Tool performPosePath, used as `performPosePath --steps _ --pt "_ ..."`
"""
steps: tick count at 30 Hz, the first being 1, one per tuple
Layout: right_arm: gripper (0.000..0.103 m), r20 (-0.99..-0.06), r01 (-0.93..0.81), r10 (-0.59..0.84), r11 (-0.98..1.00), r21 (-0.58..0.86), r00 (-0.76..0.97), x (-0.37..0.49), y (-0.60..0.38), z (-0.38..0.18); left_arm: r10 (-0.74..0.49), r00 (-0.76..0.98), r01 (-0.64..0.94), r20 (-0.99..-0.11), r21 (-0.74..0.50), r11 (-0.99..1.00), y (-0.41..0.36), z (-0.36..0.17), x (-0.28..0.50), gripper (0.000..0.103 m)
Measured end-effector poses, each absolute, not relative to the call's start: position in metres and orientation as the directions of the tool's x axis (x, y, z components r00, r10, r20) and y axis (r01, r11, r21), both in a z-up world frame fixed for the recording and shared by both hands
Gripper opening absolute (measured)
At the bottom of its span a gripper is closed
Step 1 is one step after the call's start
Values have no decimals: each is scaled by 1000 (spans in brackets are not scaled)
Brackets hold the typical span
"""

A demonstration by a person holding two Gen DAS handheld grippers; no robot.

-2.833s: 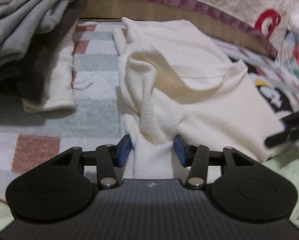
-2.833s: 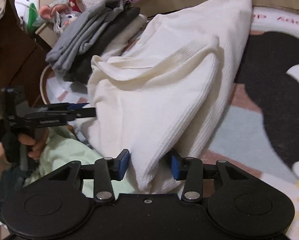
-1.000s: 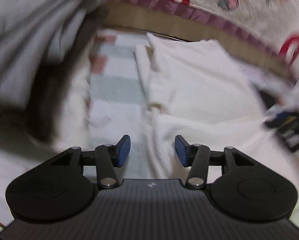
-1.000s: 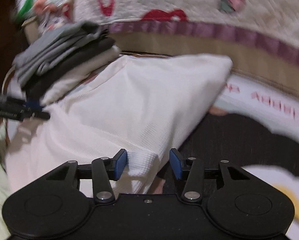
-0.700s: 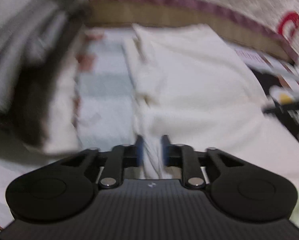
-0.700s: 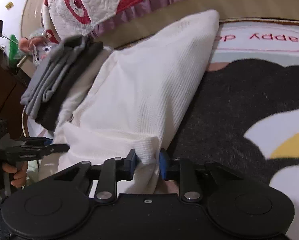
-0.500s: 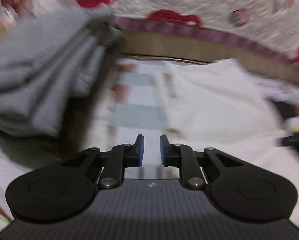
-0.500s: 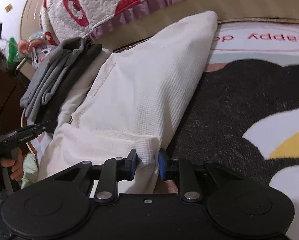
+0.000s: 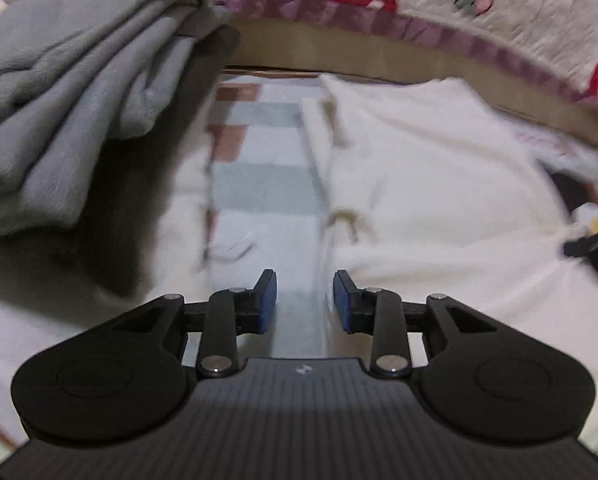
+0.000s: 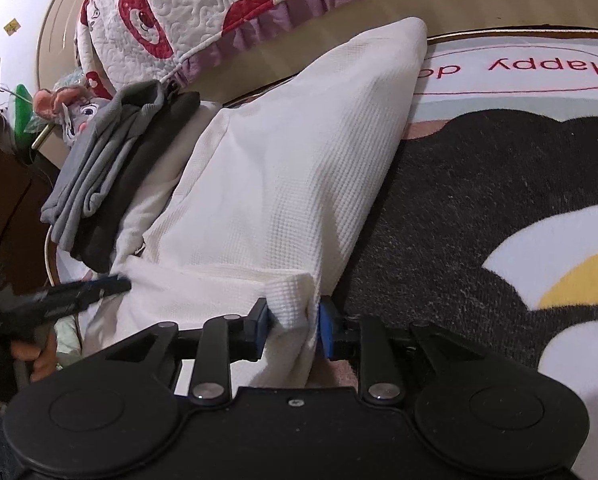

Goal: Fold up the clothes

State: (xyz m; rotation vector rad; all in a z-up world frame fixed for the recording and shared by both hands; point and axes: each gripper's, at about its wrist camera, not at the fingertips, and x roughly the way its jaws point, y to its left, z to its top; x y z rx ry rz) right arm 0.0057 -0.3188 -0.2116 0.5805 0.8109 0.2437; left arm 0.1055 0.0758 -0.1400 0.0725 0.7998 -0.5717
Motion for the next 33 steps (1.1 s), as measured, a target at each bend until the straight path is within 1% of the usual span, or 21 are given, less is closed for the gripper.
performPosePath --steps 1,2,3,4,6,7,9,10,12,14,15,18,19,22,25,26,27,29,31,32,33 --pt "28 -612 13 419 819 574 671 6 -319 -211 -507 518 533 -689 -204 821 76 -135 107 28" --pt "29 -613 13 418 819 573 670 6 -319 -211 -535 484 554 -692 -231 800 71 -132 108 32" --pt "32 -614 11 417 821 570 670 6 -318 -210 -519 483 548 -705 -218 807 64 -131 106 32" --pt "33 -615 7 417 824 566 670 6 -317 -209 -491 487 538 -722 -195 820 58 -132 106 32" --pt "34 -616 0 416 829 560 669 7 -317 -208 -382 513 494 -769 -99 864 46 -142 109 33" --pt "35 -616 -4 416 831 556 669 7 -317 -208 -338 534 474 -775 -58 879 42 -145 109 34" --pt "35 -617 -11 416 835 550 668 8 -317 -208 -317 625 442 -714 -11 897 43 -142 101 34" --pt "35 -616 -10 414 835 550 670 8 -317 -207 -311 687 420 -657 10 907 44 -136 94 33" --pt "35 -612 -5 409 834 552 676 8 -319 -206 -305 747 390 -590 18 920 51 -126 86 32" --pt "38 -609 0 405 833 554 682 8 -321 -205 -313 729 372 -609 -32 928 57 -118 82 33" --pt "41 -607 3 402 832 554 685 9 -322 -204 -326 714 377 -620 -52 925 61 -116 80 34" --pt "50 -602 10 395 831 557 694 9 -325 -203 -360 671 422 -648 -65 904 60 -114 65 36" --pt "50 -600 13 392 830 558 697 9 -326 -202 -369 655 435 -659 -71 898 59 -114 61 36" --pt "50 -573 55 400 785 617 715 8 -339 -203 -445 574 474 -687 -164 865 54 -122 54 38" --pt "50 -558 70 396 769 636 729 6 -344 -203 -496 499 534 -711 -199 822 42 -130 50 38" --pt "51 -552 63 387 775 628 739 5 -344 -200 -501 481 560 -720 -188 807 36 -133 48 41" --pt "51 -536 42 379 787 616 755 3 -341 -194 -499 463 585 -733 -171 793 30 -135 45 41" --pt "51 -493 -31 385 811 585 780 -1 -333 -178 -444 443 614 -779 -97 783 20 -140 39 41" --pt "50 -468 -129 411 842 524 782 -6 -316 -159 -396 431 618 -811 -54 784 20 -144 33 41" --pt "50 -474 -172 420 859 482 774 -10 -304 -152 -395 431 611 -811 -60 789 26 -142 28 42" --pt "50 -482 -214 428 874 437 764 -15 -292 -145 -394 426 595 -815 -75 800 33 -141 25 45"
